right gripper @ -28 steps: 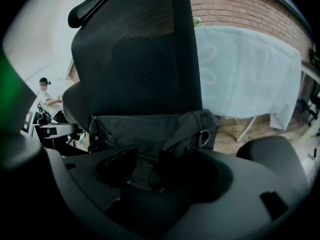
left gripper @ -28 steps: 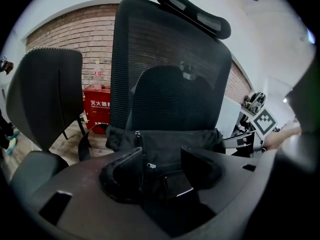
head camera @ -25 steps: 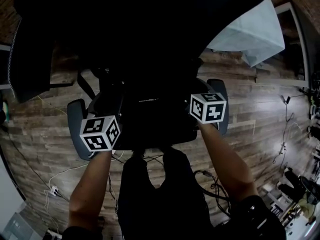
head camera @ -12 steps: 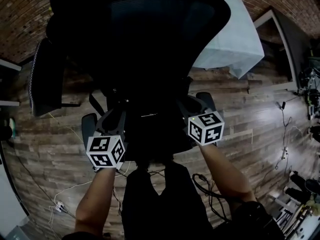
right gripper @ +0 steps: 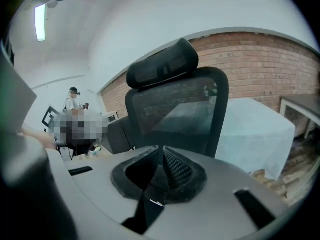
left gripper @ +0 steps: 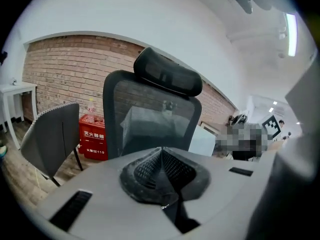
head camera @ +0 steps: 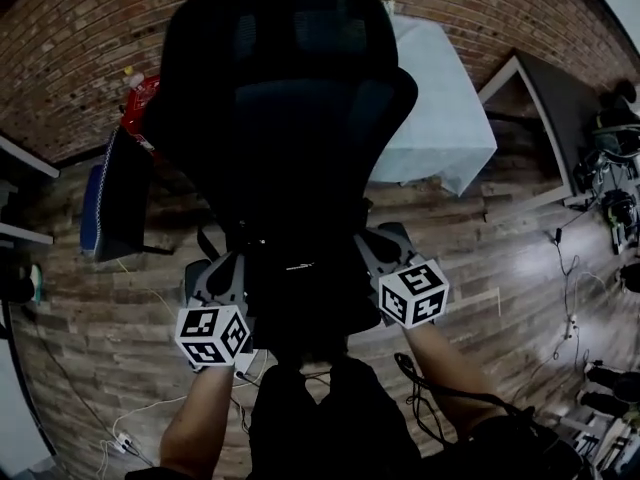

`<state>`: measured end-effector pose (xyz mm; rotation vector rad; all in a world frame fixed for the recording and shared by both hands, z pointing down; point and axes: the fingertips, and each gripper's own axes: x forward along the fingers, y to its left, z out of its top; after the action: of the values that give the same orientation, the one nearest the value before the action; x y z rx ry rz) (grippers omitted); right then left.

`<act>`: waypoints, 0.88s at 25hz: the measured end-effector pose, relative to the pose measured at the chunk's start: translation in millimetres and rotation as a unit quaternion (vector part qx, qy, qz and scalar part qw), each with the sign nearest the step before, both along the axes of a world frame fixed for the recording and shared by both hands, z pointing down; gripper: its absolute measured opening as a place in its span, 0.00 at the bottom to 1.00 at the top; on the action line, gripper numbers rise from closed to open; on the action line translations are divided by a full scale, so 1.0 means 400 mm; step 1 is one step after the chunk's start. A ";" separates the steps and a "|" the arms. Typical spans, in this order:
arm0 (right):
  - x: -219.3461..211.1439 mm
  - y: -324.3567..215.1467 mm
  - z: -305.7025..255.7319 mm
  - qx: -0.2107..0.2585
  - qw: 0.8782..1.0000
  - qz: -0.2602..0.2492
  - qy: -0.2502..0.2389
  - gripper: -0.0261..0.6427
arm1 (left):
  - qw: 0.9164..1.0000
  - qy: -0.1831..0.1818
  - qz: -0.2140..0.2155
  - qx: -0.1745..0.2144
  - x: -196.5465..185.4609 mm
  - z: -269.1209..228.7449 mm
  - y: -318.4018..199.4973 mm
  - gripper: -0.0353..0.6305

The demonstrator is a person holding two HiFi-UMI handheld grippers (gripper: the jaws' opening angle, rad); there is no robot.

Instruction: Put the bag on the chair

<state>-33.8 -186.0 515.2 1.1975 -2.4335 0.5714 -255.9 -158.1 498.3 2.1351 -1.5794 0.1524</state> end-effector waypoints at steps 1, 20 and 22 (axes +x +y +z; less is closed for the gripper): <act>0.000 0.004 -0.028 0.006 1.000 0.000 -0.005 0.10 | 1.000 0.001 -0.001 0.007 -0.002 -0.023 0.004 0.08; -0.033 0.111 -0.410 0.116 0.991 -0.032 -0.057 0.07 | 0.993 0.000 0.015 0.113 0.036 -0.386 0.120 0.07; -0.030 0.122 -0.438 0.128 0.989 -0.032 -0.058 0.07 | 0.992 -0.012 0.013 0.122 0.036 -0.414 0.131 0.07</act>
<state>-45.7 -137.0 340.0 1.2070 -2.6991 0.3240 -241.6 -105.5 332.6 2.3471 -1.6580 -0.0088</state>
